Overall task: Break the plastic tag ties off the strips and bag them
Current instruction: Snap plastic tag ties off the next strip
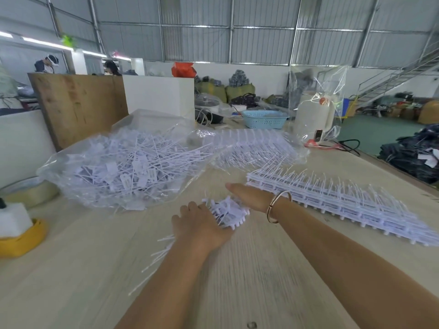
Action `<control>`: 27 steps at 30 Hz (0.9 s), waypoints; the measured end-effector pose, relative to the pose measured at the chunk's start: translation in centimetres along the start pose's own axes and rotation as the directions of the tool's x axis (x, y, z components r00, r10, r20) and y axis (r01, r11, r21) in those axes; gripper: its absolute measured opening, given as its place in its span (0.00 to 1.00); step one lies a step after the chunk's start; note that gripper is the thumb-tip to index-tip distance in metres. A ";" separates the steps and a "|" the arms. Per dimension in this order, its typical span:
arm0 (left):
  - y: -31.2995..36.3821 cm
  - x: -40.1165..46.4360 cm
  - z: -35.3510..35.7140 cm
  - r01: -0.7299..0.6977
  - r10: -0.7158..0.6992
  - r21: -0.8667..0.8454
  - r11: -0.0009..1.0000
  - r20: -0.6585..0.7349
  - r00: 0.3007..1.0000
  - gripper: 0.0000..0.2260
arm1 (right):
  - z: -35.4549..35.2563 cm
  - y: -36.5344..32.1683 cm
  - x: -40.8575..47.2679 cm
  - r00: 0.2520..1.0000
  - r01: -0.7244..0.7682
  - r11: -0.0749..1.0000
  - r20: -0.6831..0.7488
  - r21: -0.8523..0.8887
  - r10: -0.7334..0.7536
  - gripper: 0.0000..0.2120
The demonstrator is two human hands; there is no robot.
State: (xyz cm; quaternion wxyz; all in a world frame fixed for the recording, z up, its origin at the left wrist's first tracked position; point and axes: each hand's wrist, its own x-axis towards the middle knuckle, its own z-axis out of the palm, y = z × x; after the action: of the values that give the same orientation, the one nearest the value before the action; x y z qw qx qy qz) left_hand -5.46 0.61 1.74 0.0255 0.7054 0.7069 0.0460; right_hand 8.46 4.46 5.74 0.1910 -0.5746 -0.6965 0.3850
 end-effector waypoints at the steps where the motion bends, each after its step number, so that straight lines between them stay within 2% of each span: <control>1: 0.2 0.0 0.1 -0.005 0.004 -0.017 1.000 -0.008 1.000 0.40 | 0.5 0.3 -0.4 1.000 -0.010 0.997 0.029 0.072 0.007 0.23; 4: 0.4 0.1 0.1 -0.037 0.035 -0.101 0.994 -0.017 0.999 0.38 | 1.7 1.0 -0.8 0.999 0.021 0.968 0.021 0.251 -0.027 0.29; 8: -0.1 0.2 0.0 -0.073 0.077 -0.149 0.986 0.022 0.997 0.38 | 0.6 1.8 -0.9 0.966 0.073 0.991 -0.256 0.108 -0.043 0.23; 9: -0.2 0.2 0.0 -0.078 0.083 -0.146 0.986 0.026 0.996 0.38 | 0.4 2.2 -0.8 0.959 0.062 0.995 -0.281 0.081 -0.037 0.22; 12: -0.3 0.2 0.0 -0.088 0.093 -0.136 0.987 0.035 0.995 0.39 | 0.5 2.5 0.1 0.970 0.008 0.996 -0.243 -0.088 -0.029 0.24; 14: -0.4 0.3 -0.1 -0.075 0.081 -0.112 0.991 0.043 0.996 0.39 | 0.8 2.1 0.8 0.980 -0.019 0.996 -0.200 -0.092 0.000 0.24; 16: -0.6 0.4 -0.2 -0.048 0.051 -0.091 0.995 0.027 0.998 0.40 | 1.2 1.5 1.3 0.987 -0.029 0.998 -0.159 -0.051 0.021 0.25; 19: -0.7 0.6 -0.3 -0.008 0.007 -0.103 0.995 -0.008 1.000 0.37 | 1.7 1.3 0.8 0.994 -0.013 0.980 -0.099 0.198 0.034 0.27; 20: -0.5 0.7 -0.3 0.002 -0.003 -0.101 0.995 -0.014 1.000 0.36 | 1.7 1.6 0.5 0.994 -0.003 0.974 -0.106 0.226 0.028 0.27; 22: 0.2 0.7 -0.2 0.005 -0.007 -0.092 0.996 -0.020 1.000 0.35 | 1.7 1.9 0.0 0.990 0.000 0.987 -0.142 0.164 0.024 0.25; 24: 1.1 0.8 -0.1 -0.013 0.010 -0.117 0.993 -0.031 0.999 0.34 | 2.2 1.7 -0.5 0.993 0.016 0.990 -0.117 0.140 0.001 0.21; 27: 1.9 1.3 -0.4 -0.075 0.075 -0.197 0.978 -0.004 0.997 0.34 | 2.6 1.6 -1.5 0.987 0.065 0.971 -0.158 0.231 -0.028 0.21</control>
State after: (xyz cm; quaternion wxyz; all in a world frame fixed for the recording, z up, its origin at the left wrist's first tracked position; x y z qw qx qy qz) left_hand -3.56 1.88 2.37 0.0946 0.7257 0.6717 0.1154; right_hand 8.08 2.27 3.11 0.3196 -0.5593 -0.6425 0.4150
